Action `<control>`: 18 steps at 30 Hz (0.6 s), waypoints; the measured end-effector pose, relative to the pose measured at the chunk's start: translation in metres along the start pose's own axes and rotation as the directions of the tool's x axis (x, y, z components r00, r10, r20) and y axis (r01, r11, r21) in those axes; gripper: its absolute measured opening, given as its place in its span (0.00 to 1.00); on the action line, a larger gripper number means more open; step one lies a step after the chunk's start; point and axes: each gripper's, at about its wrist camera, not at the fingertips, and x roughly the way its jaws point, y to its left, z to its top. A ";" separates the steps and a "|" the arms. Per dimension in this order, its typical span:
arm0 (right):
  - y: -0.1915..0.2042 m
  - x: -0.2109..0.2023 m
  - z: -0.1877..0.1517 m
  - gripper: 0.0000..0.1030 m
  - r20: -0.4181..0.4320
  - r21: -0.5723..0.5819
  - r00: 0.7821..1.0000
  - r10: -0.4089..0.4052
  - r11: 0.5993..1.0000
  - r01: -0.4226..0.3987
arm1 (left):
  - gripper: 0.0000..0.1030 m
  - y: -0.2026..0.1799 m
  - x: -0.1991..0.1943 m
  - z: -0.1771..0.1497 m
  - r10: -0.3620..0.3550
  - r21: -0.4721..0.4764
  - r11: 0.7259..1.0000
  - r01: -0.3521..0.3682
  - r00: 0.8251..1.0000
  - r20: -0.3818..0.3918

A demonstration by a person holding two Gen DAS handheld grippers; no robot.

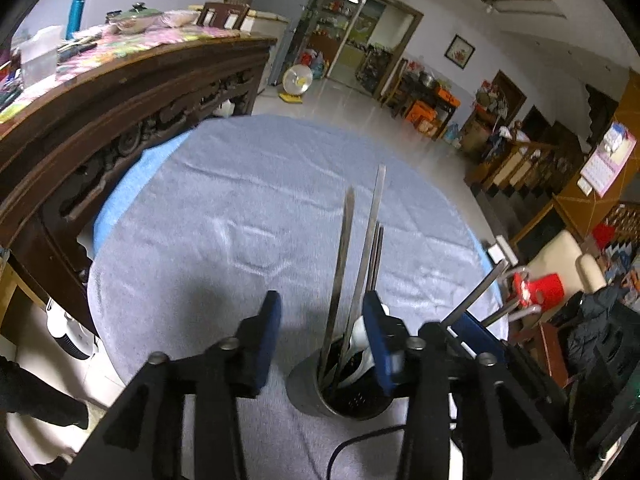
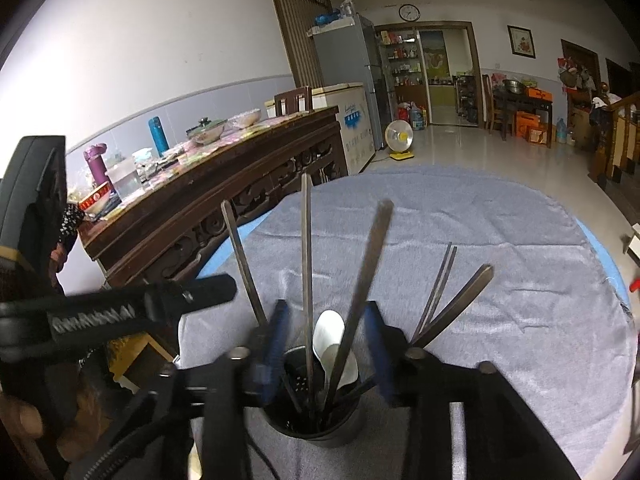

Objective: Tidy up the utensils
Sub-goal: 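Withdraw both tools toward the last two chopsticks on the cloth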

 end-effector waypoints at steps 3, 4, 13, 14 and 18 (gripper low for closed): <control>-0.002 -0.010 0.006 0.56 0.031 0.003 1.000 0.001 1.000 -0.001 | 0.51 0.004 -0.012 0.008 -0.002 -0.013 1.000 0.003 0.999 0.043; -0.003 -0.015 0.009 0.56 0.045 0.011 0.999 0.004 1.000 -0.004 | 0.55 0.005 -0.016 0.011 0.004 -0.017 1.000 -0.003 0.998 0.059; -0.041 -0.090 0.043 0.67 0.239 0.136 0.971 -0.004 0.990 -0.030 | 0.65 0.058 -0.011 0.031 0.128 -0.134 0.984 -0.115 0.987 0.096; -0.047 -0.098 0.045 0.67 0.255 0.152 0.967 -0.015 0.988 -0.025 | 0.65 0.067 -0.005 0.031 0.151 -0.148 0.979 -0.137 0.985 0.087; -0.071 -0.114 0.048 0.68 0.287 0.216 0.954 -0.084 0.976 0.021 | 0.65 0.093 0.036 0.027 0.241 -0.131 0.962 -0.238 0.971 0.003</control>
